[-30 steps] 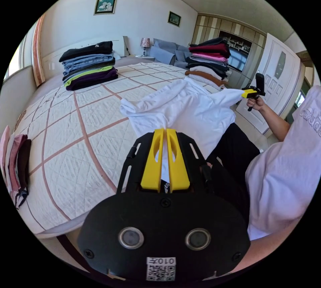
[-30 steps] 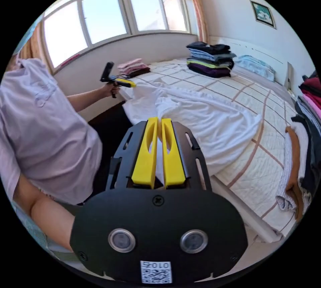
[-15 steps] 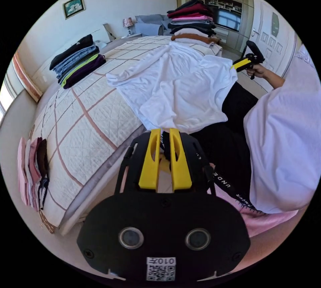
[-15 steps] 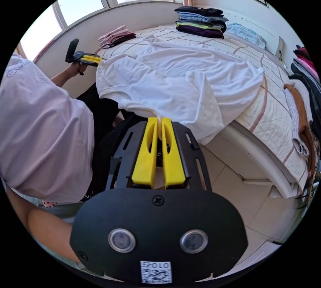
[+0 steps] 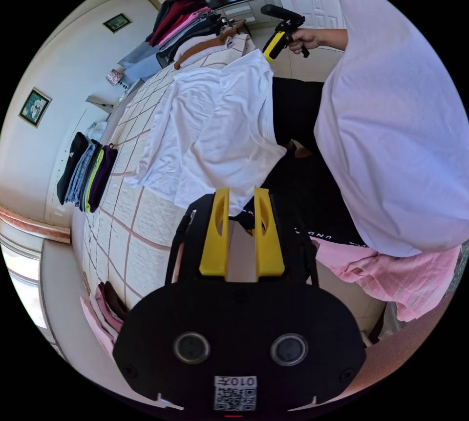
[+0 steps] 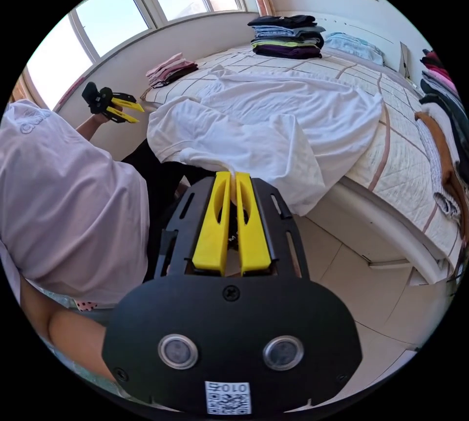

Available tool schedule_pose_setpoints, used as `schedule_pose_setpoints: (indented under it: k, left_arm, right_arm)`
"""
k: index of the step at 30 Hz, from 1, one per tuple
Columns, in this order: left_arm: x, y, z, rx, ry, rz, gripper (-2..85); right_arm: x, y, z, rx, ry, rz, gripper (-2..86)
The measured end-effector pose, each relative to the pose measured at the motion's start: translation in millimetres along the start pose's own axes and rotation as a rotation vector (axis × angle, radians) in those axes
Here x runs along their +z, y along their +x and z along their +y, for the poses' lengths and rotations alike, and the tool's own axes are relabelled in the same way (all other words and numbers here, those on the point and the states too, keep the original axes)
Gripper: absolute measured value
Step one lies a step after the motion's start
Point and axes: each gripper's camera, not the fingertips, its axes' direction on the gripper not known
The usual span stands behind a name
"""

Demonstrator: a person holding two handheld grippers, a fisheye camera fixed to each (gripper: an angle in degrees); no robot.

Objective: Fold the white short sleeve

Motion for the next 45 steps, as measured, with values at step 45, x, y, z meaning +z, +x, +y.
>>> schedule_pose_setpoints:
  k: [45]
  left_arm:
    - [64, -75, -1, -0.371, 0.089, 0.254, 5.3]
  right_arm:
    - [44, 29, -104, -0.119, -0.079, -0.005, 4.5]
